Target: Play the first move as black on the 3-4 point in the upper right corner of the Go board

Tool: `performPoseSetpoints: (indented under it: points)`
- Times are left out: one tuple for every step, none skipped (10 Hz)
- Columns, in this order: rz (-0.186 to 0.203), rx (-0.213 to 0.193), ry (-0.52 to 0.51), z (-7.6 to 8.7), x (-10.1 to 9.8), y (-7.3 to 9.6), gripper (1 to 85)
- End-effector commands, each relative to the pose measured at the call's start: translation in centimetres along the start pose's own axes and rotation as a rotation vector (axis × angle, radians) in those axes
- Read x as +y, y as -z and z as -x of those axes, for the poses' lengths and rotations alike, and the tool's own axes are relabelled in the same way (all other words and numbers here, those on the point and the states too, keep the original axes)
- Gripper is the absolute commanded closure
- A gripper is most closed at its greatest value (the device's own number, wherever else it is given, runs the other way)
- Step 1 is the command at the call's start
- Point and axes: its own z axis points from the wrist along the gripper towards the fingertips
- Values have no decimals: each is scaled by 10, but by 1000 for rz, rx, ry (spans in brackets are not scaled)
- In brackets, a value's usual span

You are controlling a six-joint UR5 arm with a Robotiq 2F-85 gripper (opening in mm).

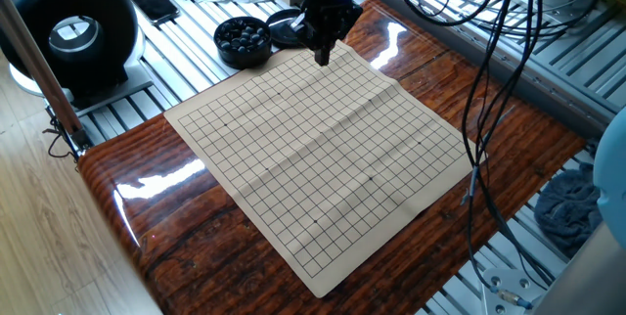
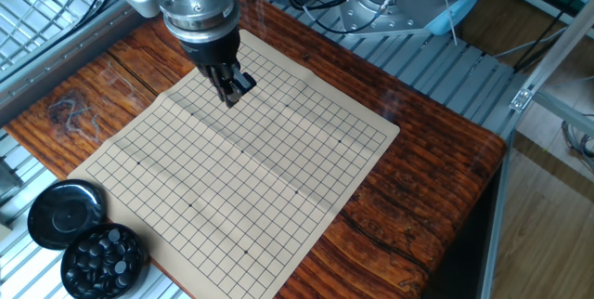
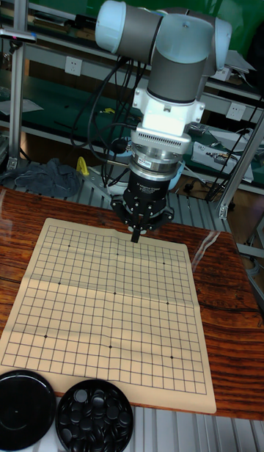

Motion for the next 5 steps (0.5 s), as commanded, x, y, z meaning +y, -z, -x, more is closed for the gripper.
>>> performPoseSetpoints:
  points:
    - [-19,-15,5,10,-2,5,843]
    - [-23,-8,2,8,-1,5,843]
    - [-22,3,-1,5,-1,5,843]
    - [-20,10,-4,3,0,5,843]
    - [-20,14,-6,2,0,5,843]
